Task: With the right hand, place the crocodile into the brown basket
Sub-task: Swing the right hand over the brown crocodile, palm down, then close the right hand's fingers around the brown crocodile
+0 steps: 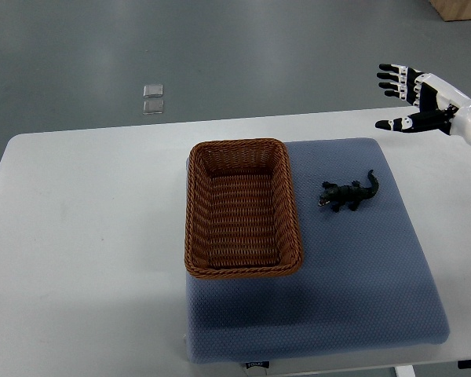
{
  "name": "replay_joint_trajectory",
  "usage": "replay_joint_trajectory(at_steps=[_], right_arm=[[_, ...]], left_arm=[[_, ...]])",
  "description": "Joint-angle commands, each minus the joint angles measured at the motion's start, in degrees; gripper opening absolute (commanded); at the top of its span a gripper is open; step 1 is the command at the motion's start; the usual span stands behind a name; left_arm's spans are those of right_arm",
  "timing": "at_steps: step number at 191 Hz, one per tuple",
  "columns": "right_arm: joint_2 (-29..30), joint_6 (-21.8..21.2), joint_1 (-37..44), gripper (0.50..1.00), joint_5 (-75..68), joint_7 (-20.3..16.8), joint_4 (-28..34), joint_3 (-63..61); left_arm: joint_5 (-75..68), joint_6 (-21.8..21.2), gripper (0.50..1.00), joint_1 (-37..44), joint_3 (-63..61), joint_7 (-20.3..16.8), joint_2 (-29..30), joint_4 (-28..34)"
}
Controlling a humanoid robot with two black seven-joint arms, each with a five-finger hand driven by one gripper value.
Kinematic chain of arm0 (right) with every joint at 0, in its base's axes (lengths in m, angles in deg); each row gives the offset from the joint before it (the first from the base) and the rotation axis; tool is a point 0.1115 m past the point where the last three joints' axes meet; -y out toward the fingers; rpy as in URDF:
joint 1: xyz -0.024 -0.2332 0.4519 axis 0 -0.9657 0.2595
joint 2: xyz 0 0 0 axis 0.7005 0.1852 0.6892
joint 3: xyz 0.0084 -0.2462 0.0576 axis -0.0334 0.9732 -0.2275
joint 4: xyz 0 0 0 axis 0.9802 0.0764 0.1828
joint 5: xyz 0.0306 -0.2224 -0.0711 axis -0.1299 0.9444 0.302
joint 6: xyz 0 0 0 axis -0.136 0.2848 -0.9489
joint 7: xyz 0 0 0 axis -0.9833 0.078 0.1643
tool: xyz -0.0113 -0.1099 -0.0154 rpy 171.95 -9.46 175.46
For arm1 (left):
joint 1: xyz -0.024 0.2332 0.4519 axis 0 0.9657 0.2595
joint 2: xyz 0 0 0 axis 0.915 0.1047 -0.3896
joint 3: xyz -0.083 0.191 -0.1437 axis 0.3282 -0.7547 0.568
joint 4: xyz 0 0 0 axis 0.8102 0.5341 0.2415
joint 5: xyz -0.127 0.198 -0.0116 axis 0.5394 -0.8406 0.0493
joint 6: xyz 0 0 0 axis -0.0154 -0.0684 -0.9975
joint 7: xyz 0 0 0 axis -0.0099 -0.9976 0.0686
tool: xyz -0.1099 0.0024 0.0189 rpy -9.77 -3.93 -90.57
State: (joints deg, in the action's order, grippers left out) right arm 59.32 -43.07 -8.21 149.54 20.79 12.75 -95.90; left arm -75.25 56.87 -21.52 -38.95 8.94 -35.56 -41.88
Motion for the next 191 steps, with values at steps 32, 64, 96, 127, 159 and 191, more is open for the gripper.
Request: replay_joint_trajectory(at_steps=[32, 64, 96, 127, 159, 191], right_arm=[[-4.2, 2.8, 1.7, 0.94, 13.9, 2.6, 7.9, 10.8], [-6.4, 11.6, 5.3, 0.94, 17.5, 3.7, 8.3, 26.2], [-6.5, 20.2, 7.7, 0.94, 17.6, 3.7, 8.1, 37.2], [-6.4, 24.2, 8.7, 0.938, 18.2, 3.4, 7.6, 41.0], [-5.8, 27.2, 10.0, 0.938, 19.2, 3.3, 5.9, 44.0], [-5.4, 29.4, 10.9, 0.928, 20.3, 3.0, 4.1, 46.6]], left_arm=[[0.0, 0.0, 1.0, 0.0, 0.0, 0.1, 0.0, 0.0], [0.0, 0.0, 1.0, 0.0, 0.0, 0.1, 0.0, 0.0], [0.0, 0.0, 1.0, 0.0, 0.0, 0.1, 0.0, 0.0], [0.0, 0.0, 1.0, 0.0, 0.0, 0.1, 0.0, 0.0], [0.0, 0.0, 1.0, 0.0, 0.0, 0.1, 0.0, 0.0], [0.0, 0.0, 1.0, 0.0, 0.0, 0.0, 0.0, 0.0]])
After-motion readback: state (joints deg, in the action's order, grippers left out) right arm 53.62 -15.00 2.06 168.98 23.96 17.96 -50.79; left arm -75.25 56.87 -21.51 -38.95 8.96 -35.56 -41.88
